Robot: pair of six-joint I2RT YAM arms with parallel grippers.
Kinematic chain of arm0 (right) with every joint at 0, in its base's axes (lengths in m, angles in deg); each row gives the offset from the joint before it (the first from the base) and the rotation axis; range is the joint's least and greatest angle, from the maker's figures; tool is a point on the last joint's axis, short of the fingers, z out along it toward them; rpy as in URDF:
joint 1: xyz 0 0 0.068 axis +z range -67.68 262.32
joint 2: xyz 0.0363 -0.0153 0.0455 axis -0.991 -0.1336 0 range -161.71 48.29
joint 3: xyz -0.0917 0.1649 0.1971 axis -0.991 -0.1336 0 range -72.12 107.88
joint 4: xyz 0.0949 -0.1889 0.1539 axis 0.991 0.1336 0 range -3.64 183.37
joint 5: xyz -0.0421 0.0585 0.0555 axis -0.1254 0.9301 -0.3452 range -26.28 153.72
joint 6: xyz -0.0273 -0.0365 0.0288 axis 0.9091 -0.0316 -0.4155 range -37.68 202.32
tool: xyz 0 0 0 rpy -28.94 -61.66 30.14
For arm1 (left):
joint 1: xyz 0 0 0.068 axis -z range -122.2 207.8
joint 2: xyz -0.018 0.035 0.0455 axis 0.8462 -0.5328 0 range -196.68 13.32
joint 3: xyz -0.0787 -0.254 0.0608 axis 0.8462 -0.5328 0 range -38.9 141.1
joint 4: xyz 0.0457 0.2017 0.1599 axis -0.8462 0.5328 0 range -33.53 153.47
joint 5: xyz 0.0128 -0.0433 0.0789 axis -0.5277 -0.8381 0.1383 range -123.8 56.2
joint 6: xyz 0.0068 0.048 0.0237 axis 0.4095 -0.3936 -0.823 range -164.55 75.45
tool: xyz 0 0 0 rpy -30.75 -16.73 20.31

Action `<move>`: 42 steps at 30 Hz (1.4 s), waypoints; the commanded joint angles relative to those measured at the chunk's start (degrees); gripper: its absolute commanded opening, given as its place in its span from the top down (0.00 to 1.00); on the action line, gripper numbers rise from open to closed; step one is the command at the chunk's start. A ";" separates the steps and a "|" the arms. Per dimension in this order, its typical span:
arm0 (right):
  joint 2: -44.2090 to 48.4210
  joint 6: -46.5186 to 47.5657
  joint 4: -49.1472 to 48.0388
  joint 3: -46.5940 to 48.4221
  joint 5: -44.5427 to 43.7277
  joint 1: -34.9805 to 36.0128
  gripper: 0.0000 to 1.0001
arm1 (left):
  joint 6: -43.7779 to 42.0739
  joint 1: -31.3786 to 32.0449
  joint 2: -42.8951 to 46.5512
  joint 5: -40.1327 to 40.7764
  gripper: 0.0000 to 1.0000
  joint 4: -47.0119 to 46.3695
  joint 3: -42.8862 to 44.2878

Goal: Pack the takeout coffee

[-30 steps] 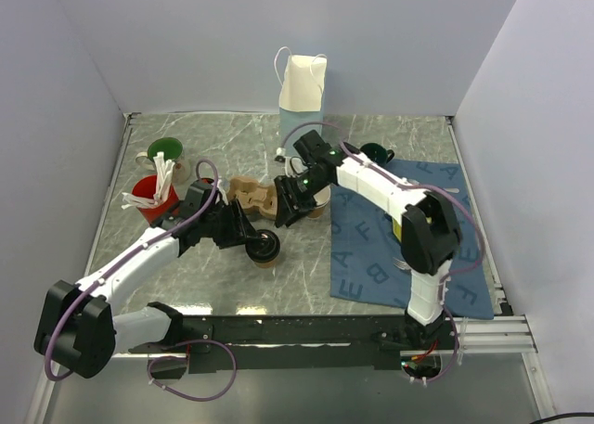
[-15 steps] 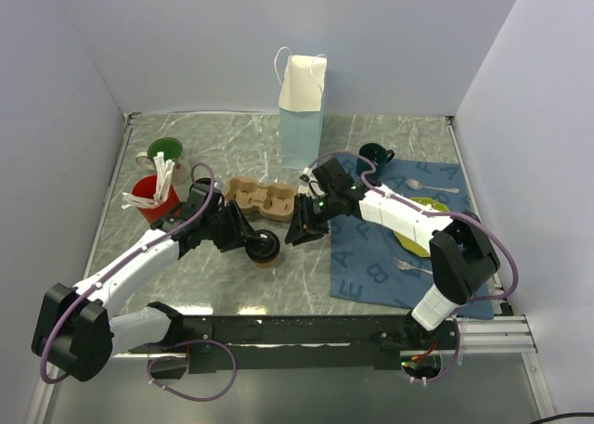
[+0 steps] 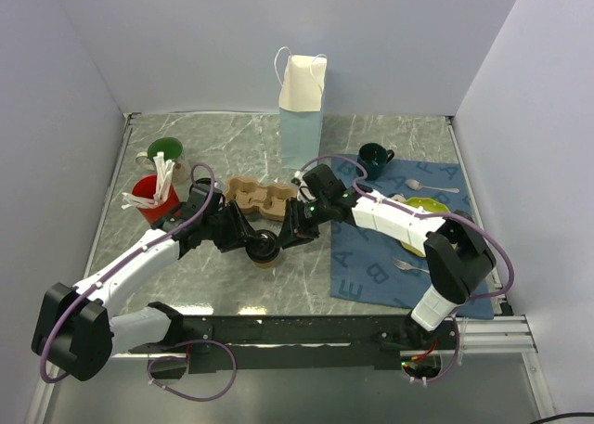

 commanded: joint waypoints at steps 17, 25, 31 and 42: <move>-3.45 -0.41 -1.46 -3.34 -6.32 1.86 0.73 | -0.39 0.83 -2.71 4.36 0.48 7.64 -2.01; -4.24 -0.94 -5.31 -11.07 -10.37 1.94 0.78 | 0.31 1.10 -4.64 4.71 0.50 7.46 -3.50; -5.73 0.11 -5.59 -14.77 -14.23 2.12 0.80 | 0.93 1.18 -4.99 5.94 0.52 7.55 -4.73; 2.43 8.98 2.32 -0.64 -5.91 0.02 0.67 | -4.60 1.53 -5.26 4.45 0.47 4.83 -3.77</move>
